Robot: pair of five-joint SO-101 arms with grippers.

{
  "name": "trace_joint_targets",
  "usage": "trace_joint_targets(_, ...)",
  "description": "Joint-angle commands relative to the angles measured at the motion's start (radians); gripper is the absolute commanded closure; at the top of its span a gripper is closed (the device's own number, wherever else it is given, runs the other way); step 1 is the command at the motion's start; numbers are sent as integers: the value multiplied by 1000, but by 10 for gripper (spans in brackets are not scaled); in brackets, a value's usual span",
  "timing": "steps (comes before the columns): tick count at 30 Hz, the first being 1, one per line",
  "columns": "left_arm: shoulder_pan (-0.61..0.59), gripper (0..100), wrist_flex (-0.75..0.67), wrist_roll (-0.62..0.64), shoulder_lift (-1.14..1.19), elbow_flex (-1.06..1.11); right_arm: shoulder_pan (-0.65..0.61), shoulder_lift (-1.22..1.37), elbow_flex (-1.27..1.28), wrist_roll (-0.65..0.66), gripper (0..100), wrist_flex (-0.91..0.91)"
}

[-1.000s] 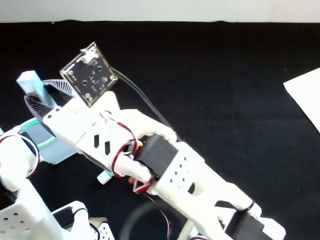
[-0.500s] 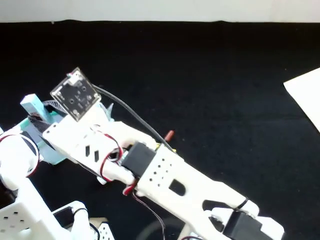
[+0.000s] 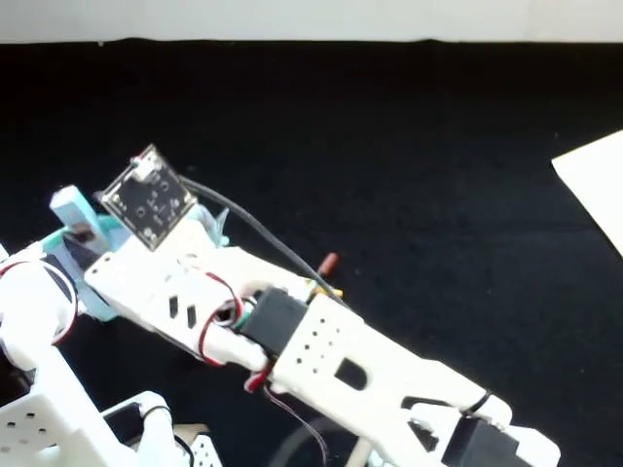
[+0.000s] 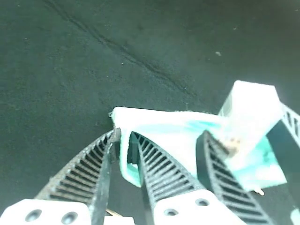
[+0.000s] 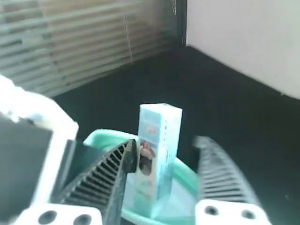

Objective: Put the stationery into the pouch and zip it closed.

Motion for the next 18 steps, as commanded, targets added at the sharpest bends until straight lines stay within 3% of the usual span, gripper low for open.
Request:
trace_joint_targets(1,-12,994,-3,6,4,27,-5,-73,4,-9,685,74)
trace_joint_targets(13,-12,994,-3,6,4,35,2,-107,-4,-8,685,79)
trace_joint_targets(18,-12,994,-3,6,4,36,2,-54,-2,-6,685,-48)
